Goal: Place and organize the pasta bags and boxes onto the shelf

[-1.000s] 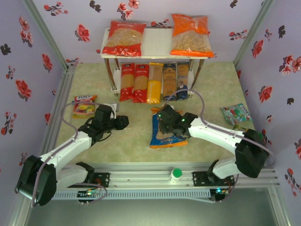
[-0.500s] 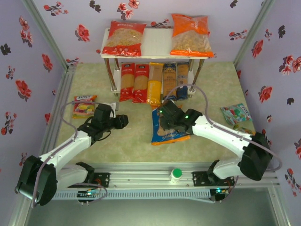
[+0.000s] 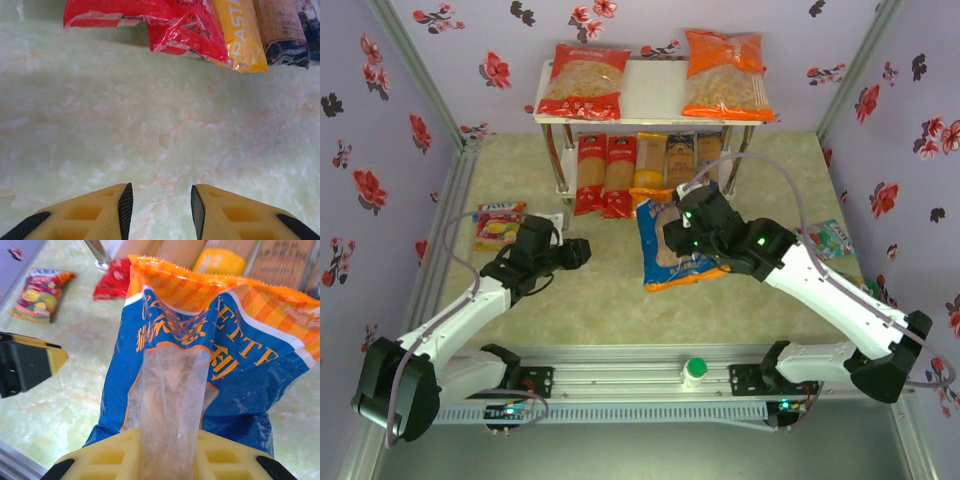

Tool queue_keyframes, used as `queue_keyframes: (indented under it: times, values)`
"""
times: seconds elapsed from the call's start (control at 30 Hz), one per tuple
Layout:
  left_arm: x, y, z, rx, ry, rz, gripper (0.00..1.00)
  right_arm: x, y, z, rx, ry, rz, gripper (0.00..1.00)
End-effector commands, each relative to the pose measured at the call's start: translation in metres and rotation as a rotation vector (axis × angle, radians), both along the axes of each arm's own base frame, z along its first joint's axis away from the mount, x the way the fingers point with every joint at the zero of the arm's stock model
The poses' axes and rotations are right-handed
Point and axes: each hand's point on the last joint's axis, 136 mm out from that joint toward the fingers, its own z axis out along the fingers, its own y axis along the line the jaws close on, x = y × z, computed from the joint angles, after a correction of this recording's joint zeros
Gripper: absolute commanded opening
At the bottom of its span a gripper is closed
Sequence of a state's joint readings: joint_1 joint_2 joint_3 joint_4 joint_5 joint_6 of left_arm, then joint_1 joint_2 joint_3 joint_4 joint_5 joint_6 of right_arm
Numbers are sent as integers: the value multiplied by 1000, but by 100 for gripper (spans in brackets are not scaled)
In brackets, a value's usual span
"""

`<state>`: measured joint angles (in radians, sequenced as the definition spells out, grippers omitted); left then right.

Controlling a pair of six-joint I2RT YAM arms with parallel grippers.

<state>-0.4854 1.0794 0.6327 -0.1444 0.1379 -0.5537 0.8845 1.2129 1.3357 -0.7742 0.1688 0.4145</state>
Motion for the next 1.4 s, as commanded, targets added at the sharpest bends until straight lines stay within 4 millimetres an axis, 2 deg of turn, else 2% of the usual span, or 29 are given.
queue_keyframes:
  times: [0.0,0.23,0.5,0.67,0.77,0.9,1.03,1.07,1.23,1.37]
  values:
    - [7,3,20,11,-54,0,38,11,17,98,157,-238,61,0]
    - [8,4,26,14,-62,-1,38,30,28,175,214,-452,65,0]
    - [8,7,29,19,-68,2,38,56,23,254,278,-696,-17,0]
    - [8,9,29,19,-68,8,38,75,19,291,310,-796,-73,0]
    - [8,10,28,22,-64,9,38,95,16,307,315,-836,-116,0]
    - [7,12,28,24,-64,14,38,130,14,320,315,-869,-177,0]
    - [6,15,26,29,-57,19,38,173,16,321,304,-874,-206,0]
    - [6,17,26,31,-57,23,38,178,12,328,320,-885,-213,0]
    - [6,25,25,37,-55,43,38,215,10,322,329,-899,-236,0]
    - [6,28,23,41,-51,52,38,240,-1,309,357,-871,-255,0]
